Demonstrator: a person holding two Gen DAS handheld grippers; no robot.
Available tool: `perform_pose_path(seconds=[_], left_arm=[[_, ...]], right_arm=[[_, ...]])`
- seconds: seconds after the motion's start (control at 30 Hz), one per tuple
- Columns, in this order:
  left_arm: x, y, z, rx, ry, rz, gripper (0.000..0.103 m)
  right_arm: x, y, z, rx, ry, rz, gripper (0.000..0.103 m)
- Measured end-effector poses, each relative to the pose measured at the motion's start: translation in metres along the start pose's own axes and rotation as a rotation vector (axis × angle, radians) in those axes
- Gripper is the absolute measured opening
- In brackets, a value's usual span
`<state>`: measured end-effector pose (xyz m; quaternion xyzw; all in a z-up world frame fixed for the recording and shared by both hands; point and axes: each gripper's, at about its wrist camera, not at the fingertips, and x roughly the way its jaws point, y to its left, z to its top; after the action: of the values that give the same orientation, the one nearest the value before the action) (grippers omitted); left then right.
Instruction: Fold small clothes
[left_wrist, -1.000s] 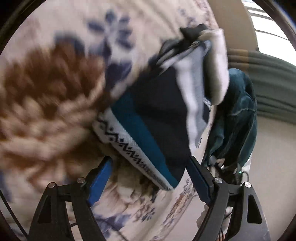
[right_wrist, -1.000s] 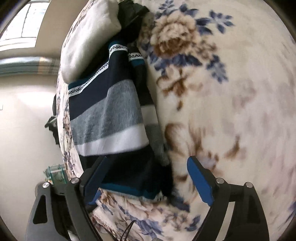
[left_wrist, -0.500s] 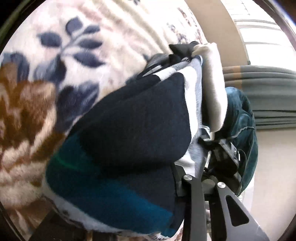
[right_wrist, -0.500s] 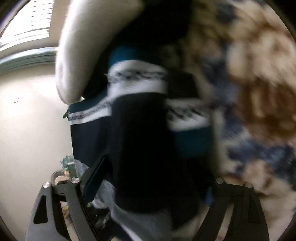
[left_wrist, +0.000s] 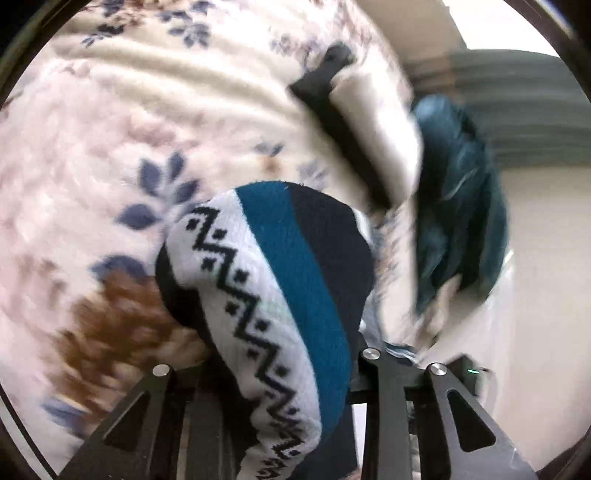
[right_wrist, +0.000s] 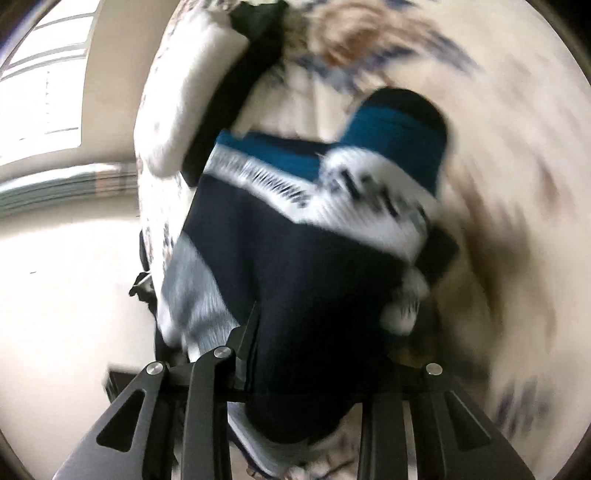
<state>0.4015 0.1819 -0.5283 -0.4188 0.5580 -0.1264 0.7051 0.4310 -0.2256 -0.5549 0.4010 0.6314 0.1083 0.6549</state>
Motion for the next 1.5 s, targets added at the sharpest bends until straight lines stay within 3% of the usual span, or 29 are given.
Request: perform_pose_path(seconds=[0.1, 0.17, 0.23, 0.27, 0.33, 0.43, 0.5, 0.6, 0.7, 0.77, 0.83, 0.97, 1.0, 1.03, 1.07, 1.13, 1.2, 1.27, 1.37, 1.4, 1.5], left_arm=[[0.011, 0.024, -0.002, -0.018, 0.084, 0.149, 0.041], [-0.002, 0.025, -0.015, -0.049, 0.034, 0.165, 0.041], [-0.023, 0.017, -0.033, -0.074, -0.036, 0.225, 0.048], [-0.035, 0.012, -0.045, -0.085, -0.075, 0.266, 0.053], [-0.058, 0.004, -0.071, -0.102, -0.159, 0.384, 0.075], [-0.075, 0.005, -0.104, -0.097, -0.241, 0.552, 0.082], [-0.071, 0.024, -0.128, -0.100, -0.223, 0.674, 0.089], [-0.054, 0.062, -0.151, -0.158, -0.175, 0.718, 0.089], [-0.033, 0.101, -0.162, -0.234, -0.131, 0.701, 0.090], [-0.028, 0.109, -0.161, -0.222, -0.162, 0.657, 0.103], [-0.023, 0.114, -0.159, -0.227, -0.151, 0.672, 0.103], [-0.012, 0.111, -0.155, -0.241, -0.151, 0.739, 0.103], [-0.011, 0.112, -0.153, -0.252, -0.138, 0.742, 0.103], [-0.012, 0.111, -0.151, -0.263, -0.125, 0.741, 0.103], [-0.017, 0.110, -0.148, -0.291, -0.118, 0.733, 0.103], [-0.031, 0.103, -0.136, -0.320, -0.163, 0.716, 0.103], [-0.057, 0.081, -0.128, -0.289, -0.283, 0.697, 0.103], [-0.071, 0.066, -0.116, -0.255, -0.336, 0.673, 0.103], [-0.074, 0.051, -0.084, -0.229, -0.345, 0.531, 0.103], [-0.067, 0.049, -0.069, -0.228, -0.327, 0.475, 0.103], [-0.039, 0.037, -0.020, -0.194, -0.284, 0.377, 0.100]], right_arm=[[0.011, -0.008, -0.045, 0.029, 0.045, -0.054, 0.038], [0.027, -0.016, -0.052, 0.008, 0.127, -0.127, 0.043], [0.026, -0.023, -0.051, -0.004, 0.146, -0.168, 0.055], [0.019, -0.024, -0.049, -0.030, 0.126, -0.202, 0.057], [0.002, -0.027, -0.047, -0.079, 0.090, -0.242, 0.059], [-0.025, -0.036, -0.044, -0.080, 0.021, -0.304, 0.064], [-0.042, -0.036, -0.030, -0.074, -0.032, -0.334, 0.064], [-0.050, -0.020, -0.010, -0.129, -0.061, -0.338, 0.066], [-0.041, 0.007, 0.032, -0.225, -0.057, -0.325, 0.066], [-0.020, 0.035, 0.059, -0.320, -0.037, -0.316, 0.066], [0.016, 0.061, 0.081, -0.398, -0.020, -0.300, 0.066], [0.080, 0.083, 0.120, -0.434, 0.126, -0.280, 0.064], [0.085, 0.087, 0.121, -0.449, 0.132, -0.286, 0.058], [0.087, 0.095, 0.122, -0.488, 0.102, -0.310, 0.014], [0.087, 0.099, 0.119, -0.514, 0.089, -0.330, 0.006], [0.078, 0.115, 0.114, -0.579, 0.028, -0.366, 0.005], [0.064, 0.126, 0.110, -0.609, -0.028, -0.379, 0.005], [0.047, 0.135, 0.114, -0.603, -0.089, -0.382, 0.005], [0.042, 0.140, 0.124, -0.591, -0.141, -0.419, 0.005], [0.046, 0.138, 0.128, -0.582, -0.133, -0.425, 0.005], [0.066, 0.120, 0.139, -0.504, 0.008, -0.420, 0.006]])
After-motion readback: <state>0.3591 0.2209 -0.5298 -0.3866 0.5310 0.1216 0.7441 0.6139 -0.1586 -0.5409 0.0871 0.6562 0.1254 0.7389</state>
